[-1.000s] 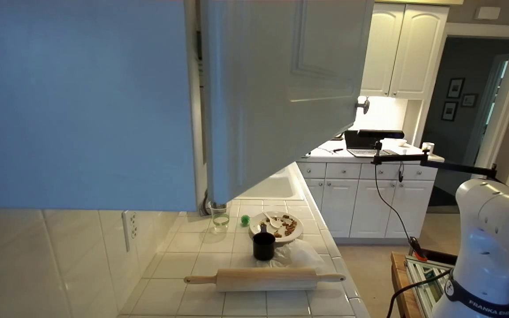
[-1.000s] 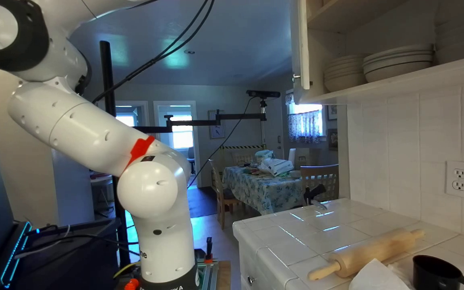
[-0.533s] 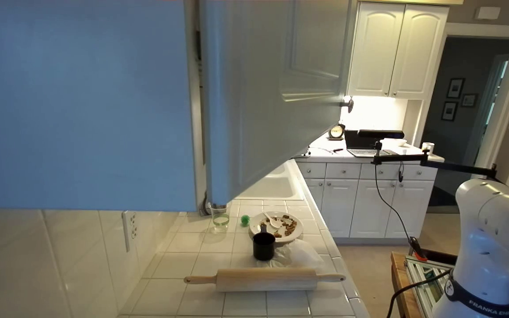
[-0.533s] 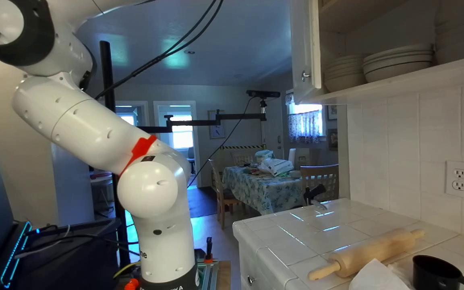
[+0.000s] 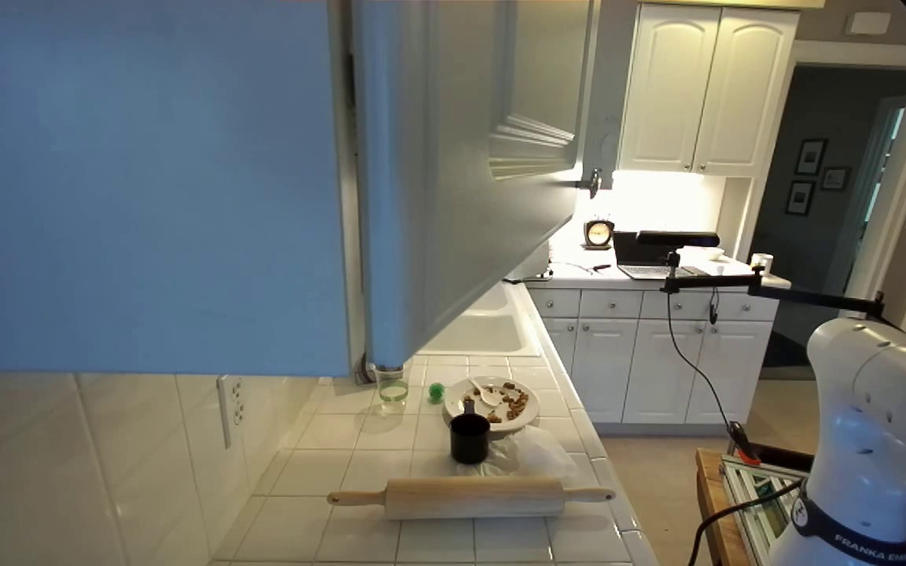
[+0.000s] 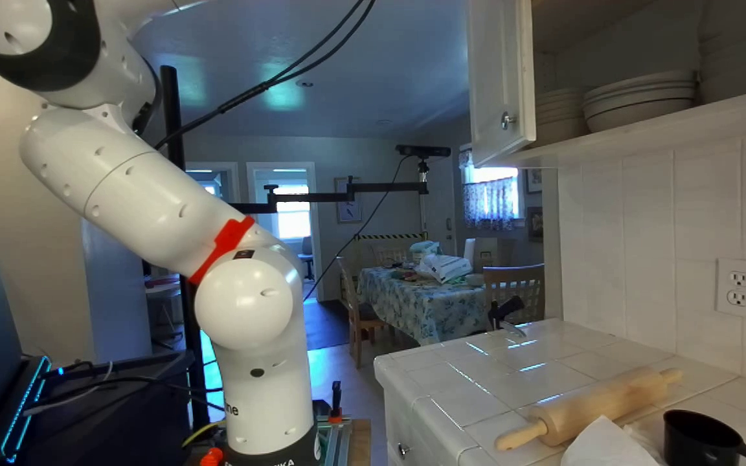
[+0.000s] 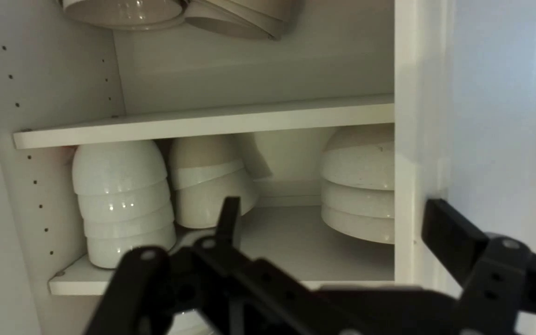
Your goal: Close the cabinet door
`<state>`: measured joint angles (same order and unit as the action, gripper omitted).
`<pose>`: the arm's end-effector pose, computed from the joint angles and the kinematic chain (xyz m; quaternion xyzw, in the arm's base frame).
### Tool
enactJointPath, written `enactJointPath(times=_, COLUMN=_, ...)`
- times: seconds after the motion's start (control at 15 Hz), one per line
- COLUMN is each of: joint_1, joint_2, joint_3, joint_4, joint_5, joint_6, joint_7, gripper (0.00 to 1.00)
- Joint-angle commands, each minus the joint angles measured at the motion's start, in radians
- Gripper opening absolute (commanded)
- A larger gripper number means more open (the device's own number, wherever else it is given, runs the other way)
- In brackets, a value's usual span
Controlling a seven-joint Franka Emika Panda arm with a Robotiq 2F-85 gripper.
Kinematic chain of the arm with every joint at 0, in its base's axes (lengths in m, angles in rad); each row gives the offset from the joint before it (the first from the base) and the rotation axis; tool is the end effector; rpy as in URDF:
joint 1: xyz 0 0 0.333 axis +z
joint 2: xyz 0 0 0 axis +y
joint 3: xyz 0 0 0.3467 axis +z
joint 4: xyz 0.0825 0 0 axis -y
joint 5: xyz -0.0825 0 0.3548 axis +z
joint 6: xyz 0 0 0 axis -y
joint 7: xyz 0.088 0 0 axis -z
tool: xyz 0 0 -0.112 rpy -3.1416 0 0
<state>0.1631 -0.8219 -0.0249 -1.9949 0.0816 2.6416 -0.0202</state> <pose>0.2174 0.0193 0.9189 -0.7404 -0.0421 -0.6651 0.0873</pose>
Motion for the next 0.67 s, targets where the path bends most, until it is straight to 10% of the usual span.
enactJointPath(times=0.0, joint_1=0.054, joint_2=0.042, joint_3=-0.038, joint_4=0.030, joint_5=0.035, joint_6=0.015, joint_7=-0.056, gripper=1.00)
enactJointPath(times=0.6, joint_1=0.155, joint_2=0.088, joint_3=-0.119, joint_4=0.080, joint_5=0.124, joint_6=-0.051, joint_7=-0.100, gripper=1.00)
